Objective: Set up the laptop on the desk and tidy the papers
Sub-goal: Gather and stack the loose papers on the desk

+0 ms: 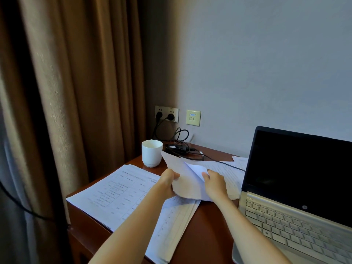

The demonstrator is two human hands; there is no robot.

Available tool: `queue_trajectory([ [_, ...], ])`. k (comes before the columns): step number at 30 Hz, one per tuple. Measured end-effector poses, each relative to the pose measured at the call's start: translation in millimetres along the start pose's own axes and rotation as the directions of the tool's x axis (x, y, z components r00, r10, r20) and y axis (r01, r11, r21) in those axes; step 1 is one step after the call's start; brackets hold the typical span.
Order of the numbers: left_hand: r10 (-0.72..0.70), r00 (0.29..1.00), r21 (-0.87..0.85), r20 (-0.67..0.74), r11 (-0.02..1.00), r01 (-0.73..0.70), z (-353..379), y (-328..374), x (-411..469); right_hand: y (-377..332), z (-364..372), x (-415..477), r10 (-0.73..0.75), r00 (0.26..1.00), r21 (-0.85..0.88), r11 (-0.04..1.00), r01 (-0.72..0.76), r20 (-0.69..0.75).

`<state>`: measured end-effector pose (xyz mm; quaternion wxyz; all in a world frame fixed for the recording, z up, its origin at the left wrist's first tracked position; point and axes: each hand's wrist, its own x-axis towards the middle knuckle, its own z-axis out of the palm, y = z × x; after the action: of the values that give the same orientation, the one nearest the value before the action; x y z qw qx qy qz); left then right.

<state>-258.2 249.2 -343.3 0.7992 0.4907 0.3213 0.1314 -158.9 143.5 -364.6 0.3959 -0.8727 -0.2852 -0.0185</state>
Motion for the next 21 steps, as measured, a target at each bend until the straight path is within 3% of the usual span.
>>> queue_trajectory([
  [5, -0.001, 1.000, -0.010, -0.018, 1.000, 0.001, -0.7, 3.7, -2.7, -17.5, -4.0, -6.1, -0.116, 0.992, -0.005, 0.993, 0.116, -0.046],
  [12, 0.027, 0.997, -0.112, 0.067, 0.994, -0.019, 2.2, 0.3, -8.9, -40.7, 8.7, -31.3, -0.417, 0.901, -0.362, 0.827, 0.431, 0.121],
  [18, 0.032, 0.999, 0.199, 0.042, 0.979, -0.039, -0.5, 8.8, -9.2, -41.9, 2.9, -39.5, -0.404, 0.905, -0.197, 0.884, 0.424, 0.136],
  [21, 0.162, 0.987, 0.345, -0.020, 0.927, -0.145, -1.7, 12.7, -8.3, -39.2, 0.6, -43.1, -0.312, 0.929, -0.066, 0.941, 0.331, 0.199],
])
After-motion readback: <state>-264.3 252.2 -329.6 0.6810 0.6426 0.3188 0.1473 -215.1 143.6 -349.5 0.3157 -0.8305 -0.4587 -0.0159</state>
